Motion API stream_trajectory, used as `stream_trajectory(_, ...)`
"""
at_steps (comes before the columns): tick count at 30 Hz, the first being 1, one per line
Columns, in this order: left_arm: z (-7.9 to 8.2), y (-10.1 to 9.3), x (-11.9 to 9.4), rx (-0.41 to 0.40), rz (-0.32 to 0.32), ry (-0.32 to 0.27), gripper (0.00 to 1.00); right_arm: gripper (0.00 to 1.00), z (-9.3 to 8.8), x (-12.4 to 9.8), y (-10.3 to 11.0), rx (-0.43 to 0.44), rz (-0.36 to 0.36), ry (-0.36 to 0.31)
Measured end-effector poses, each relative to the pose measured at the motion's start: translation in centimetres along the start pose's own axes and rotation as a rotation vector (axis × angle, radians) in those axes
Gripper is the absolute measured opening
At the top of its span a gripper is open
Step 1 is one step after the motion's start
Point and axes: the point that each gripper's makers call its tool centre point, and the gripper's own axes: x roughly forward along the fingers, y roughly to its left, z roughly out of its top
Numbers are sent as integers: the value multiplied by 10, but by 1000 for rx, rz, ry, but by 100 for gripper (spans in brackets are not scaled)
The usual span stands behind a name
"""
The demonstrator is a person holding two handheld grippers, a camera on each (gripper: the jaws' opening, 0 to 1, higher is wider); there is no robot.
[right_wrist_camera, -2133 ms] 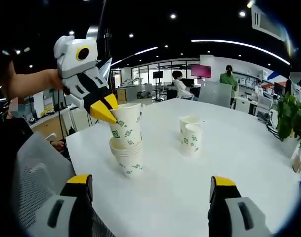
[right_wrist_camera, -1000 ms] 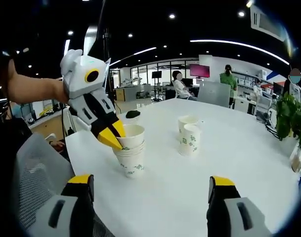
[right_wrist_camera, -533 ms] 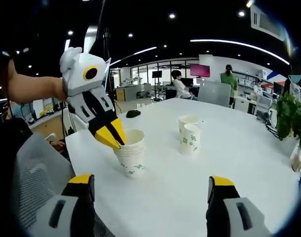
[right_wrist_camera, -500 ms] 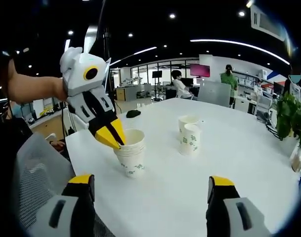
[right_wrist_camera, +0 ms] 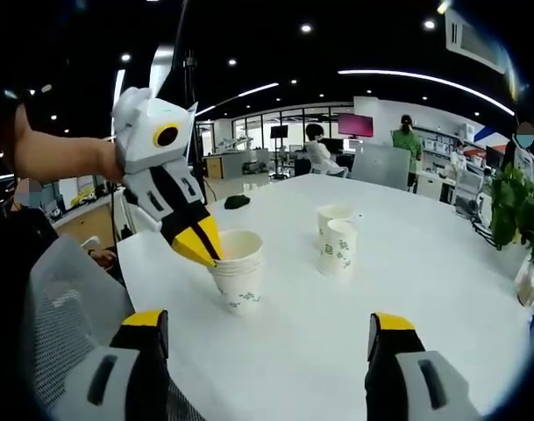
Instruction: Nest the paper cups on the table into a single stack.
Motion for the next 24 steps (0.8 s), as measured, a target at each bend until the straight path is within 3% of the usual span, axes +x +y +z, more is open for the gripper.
stream_trajectory(9,5,-4,-3,-1,4,-20,0,96,2,-1,1,1,-4,-7)
stream_trajectory(24,8,4,-27,-72,63,-119,16,97,3,-2,3,3,4,-3)
